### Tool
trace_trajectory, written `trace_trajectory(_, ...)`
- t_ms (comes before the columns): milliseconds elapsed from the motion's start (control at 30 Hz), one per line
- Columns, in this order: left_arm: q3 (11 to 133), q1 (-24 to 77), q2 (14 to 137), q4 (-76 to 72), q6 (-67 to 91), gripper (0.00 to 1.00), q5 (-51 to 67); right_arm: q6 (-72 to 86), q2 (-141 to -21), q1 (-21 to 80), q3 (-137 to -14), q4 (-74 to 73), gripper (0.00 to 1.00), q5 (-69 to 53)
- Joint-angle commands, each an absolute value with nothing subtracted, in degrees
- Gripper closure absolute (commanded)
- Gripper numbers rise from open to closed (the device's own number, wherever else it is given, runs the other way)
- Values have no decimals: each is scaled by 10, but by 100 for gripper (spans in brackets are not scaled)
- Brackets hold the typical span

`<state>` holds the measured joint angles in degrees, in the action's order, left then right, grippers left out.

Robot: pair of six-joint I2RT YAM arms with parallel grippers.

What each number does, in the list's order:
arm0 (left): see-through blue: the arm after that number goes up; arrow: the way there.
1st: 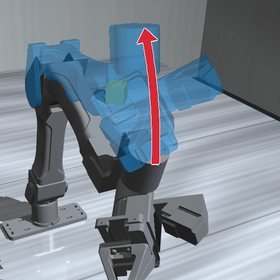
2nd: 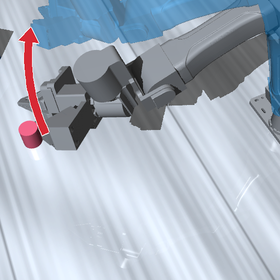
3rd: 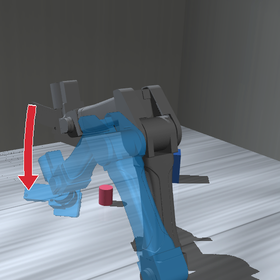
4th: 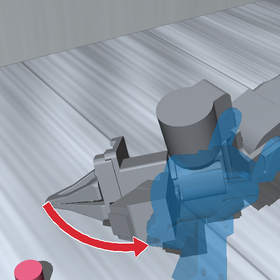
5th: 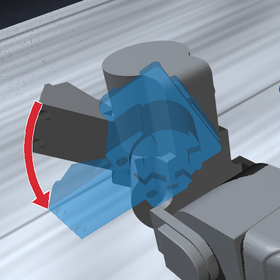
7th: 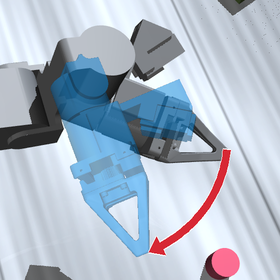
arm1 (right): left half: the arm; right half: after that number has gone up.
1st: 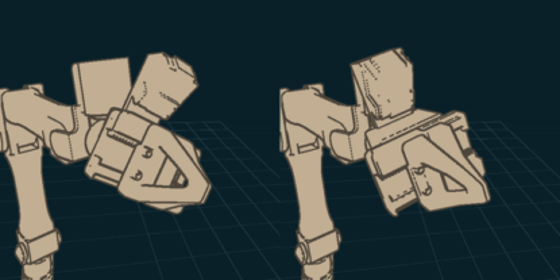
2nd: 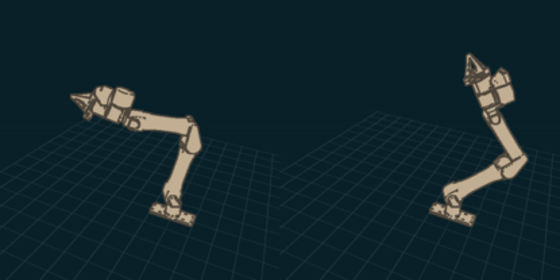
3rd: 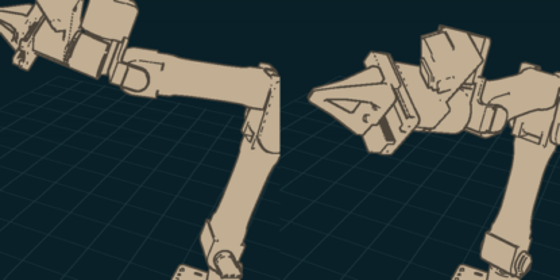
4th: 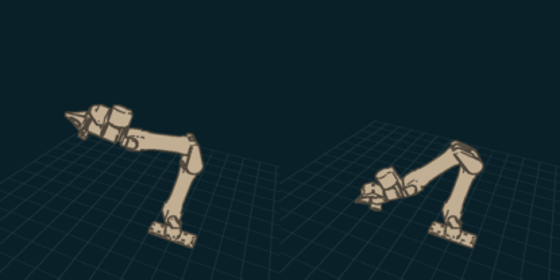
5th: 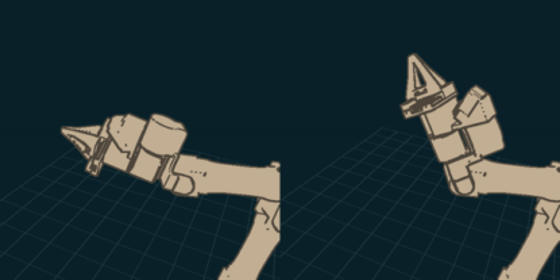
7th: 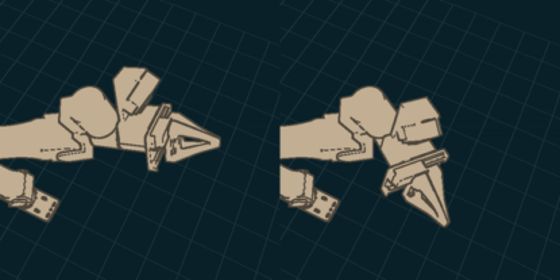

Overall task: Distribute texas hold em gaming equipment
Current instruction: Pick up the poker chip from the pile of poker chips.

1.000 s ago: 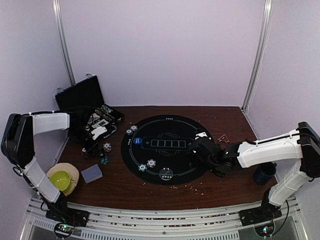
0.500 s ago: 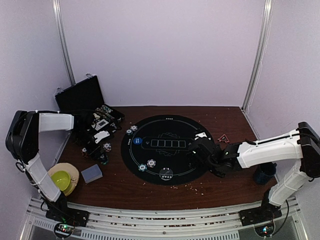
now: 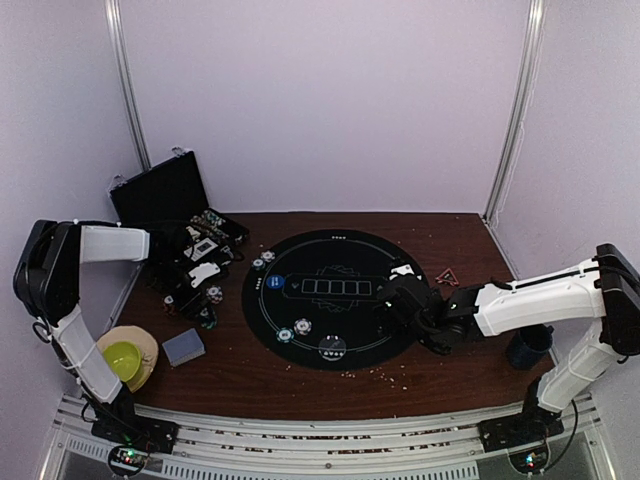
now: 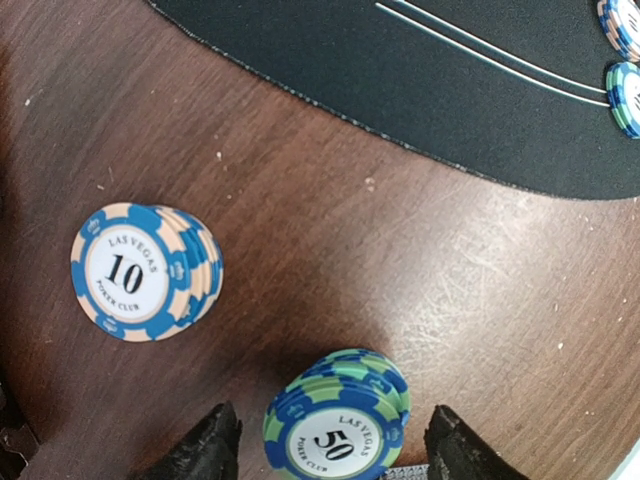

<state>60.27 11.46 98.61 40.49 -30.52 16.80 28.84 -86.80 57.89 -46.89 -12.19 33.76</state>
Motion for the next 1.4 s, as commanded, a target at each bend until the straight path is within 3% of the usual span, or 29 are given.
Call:
trace_trajectory(0,606,118,993,396,-308,36,176,292,-868,582,-479,-125,0,351)
trace_trajectory(467,604,119,991,395,-308,43,173,292,-868,583,-478,-124,0,352)
trace_trajectory(1000,602,122,968,396,-305,64,164,292,-867,583,-479,-126,0,353)
trace_trajectory(1367,649,124,932,425,-300,64,134,300,-855,583,-473,-124,0,362)
